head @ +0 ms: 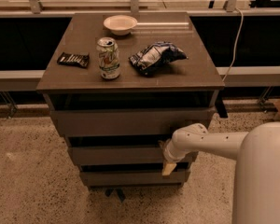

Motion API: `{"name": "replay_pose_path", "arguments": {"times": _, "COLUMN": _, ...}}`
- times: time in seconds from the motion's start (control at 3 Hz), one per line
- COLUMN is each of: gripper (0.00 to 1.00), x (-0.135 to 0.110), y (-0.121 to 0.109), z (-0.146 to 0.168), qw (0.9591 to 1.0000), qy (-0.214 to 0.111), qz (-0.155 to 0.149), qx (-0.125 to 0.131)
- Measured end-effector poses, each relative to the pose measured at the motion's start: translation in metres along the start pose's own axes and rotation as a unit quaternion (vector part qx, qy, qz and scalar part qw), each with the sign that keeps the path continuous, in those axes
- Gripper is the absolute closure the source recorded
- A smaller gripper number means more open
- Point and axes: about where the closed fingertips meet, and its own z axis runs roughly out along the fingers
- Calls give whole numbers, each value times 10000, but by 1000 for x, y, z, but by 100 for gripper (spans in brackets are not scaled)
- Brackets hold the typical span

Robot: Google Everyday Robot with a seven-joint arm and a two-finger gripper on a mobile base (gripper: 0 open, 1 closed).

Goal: Open middle drawer

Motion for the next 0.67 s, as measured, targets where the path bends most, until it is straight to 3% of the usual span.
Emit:
{"name": "replay_pose_path", "arguments": {"times": 0.33, "gripper": 54, "x": -7, "y": 28, "z": 3, "qw": 9995, "qy": -213, "qz": -94, "qx": -214}}
{"name": "replay_pose_path", "arguments": {"times": 0.67, "gripper": 79, "x": -11, "y": 45, "z": 2, "qw": 9988, "qy": -306, "qz": -145, "qx": -340}}
